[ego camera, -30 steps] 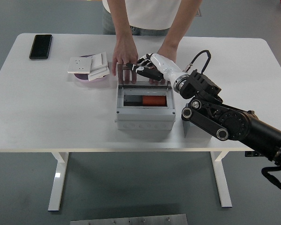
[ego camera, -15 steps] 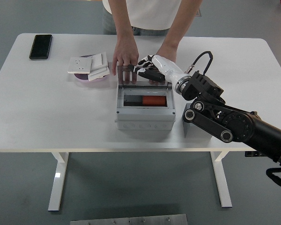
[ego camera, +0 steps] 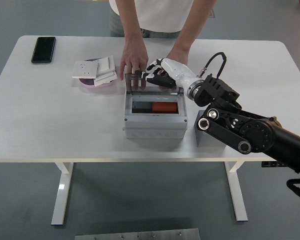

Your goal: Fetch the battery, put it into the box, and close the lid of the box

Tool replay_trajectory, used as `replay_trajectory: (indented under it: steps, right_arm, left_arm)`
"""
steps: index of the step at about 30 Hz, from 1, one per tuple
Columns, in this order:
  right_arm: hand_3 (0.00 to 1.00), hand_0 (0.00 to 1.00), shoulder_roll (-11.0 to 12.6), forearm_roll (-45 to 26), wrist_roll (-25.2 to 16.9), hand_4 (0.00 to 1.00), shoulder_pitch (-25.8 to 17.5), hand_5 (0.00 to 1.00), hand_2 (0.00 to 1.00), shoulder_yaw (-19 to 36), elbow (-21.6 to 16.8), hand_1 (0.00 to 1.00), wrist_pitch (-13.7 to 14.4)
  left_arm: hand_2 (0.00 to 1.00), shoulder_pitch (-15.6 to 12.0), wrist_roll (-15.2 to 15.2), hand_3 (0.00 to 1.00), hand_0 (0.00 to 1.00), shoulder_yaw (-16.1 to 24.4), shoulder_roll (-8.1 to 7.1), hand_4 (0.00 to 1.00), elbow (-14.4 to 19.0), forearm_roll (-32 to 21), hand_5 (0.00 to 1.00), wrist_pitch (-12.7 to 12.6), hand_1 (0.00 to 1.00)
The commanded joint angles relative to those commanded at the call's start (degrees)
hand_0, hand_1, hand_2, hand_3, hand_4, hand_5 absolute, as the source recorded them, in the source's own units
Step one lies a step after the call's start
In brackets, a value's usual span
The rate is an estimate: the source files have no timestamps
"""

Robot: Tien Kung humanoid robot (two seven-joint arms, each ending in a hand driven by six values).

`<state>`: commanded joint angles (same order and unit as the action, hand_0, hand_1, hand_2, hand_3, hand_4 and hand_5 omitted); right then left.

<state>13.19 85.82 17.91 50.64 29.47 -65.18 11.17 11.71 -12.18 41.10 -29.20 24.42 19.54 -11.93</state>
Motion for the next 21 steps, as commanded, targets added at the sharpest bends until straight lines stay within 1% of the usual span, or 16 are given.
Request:
replay_trajectory:
  steps: [1,2,8,9,13,14,19,20,21]
  right_arm:
    - [0.701,0.585,0.1,0.1,0.1,0.911,0.0,0.998,0.619,0.0,-0.2,0.603,-0.1]
    - [0.675,0.480,0.1,0.2,0.1,0.918,0.0,0.998,0.596,0.0,-0.3,0.570,-0.1]
    - [0.675,0.480,0.4,0.6,0.4,0.918,0.1,0.998,0.596,0.1,-1.0,0.570,-0.3]
    - [0.666,0.424,0.4,0.6,0.5,0.919,0.1,0.998,0.588,0.2,-1.0,0.519,-0.3]
    - [0.666,0.424,0.5,0.3,0.7,0.919,-0.1,0.998,0.588,0.2,-1.2,0.519,-0.8]
    - [0.664,0.396,0.5,0.1,0.7,0.920,-0.1,0.998,0.583,0.2,-1.2,0.489,-1.0]
    - [0.664,0.396,0.6,0.0,1.3,0.920,-0.5,0.998,0.583,0.0,-1.7,0.489,-1.7]
    - [0.659,0.372,0.6,-0.1,1.4,0.920,-0.5,0.998,0.577,0.0,-1.9,0.457,-1.8]
    - [0.659,0.372,0.7,0.0,1.5,0.920,-0.6,0.998,0.577,0.0,-2.1,0.457,-1.9]
  left_arm:
    - [0.578,0.0,0.0,0.544,0.585,0.0,-0.01,0.527,0.0,0.0,0.046,0.0,0.733]
    - [0.578,0.0,0.0,0.544,0.584,0.0,-0.01,0.527,0.0,0.1,0.047,0.0,0.734]
    - [0.578,0.1,-0.3,0.544,0.584,0.3,-0.05,0.527,0.1,0.4,0.047,-0.2,0.734]
    - [0.578,0.1,-0.3,0.542,0.585,0.3,-0.08,0.526,0.1,0.4,0.049,-0.3,0.733]
    - [0.578,0.1,-0.3,0.542,0.585,0.2,-0.09,0.526,0.1,0.3,0.049,-0.3,0.733]
    - [0.577,0.1,-0.3,0.540,0.585,0.2,-0.09,0.524,0.1,0.2,0.050,-0.3,0.733]
    - [0.577,0.1,-0.2,0.540,0.585,0.1,-0.11,0.524,0.1,0.1,0.050,-0.5,0.733]
    - [0.576,0.1,-0.2,0.539,0.584,0.1,-0.12,0.520,0.1,0.1,0.050,-0.5,0.733]
    - [0.576,0.1,-0.3,0.539,0.584,0.1,-0.13,0.520,0.1,0.1,0.050,-0.5,0.733]
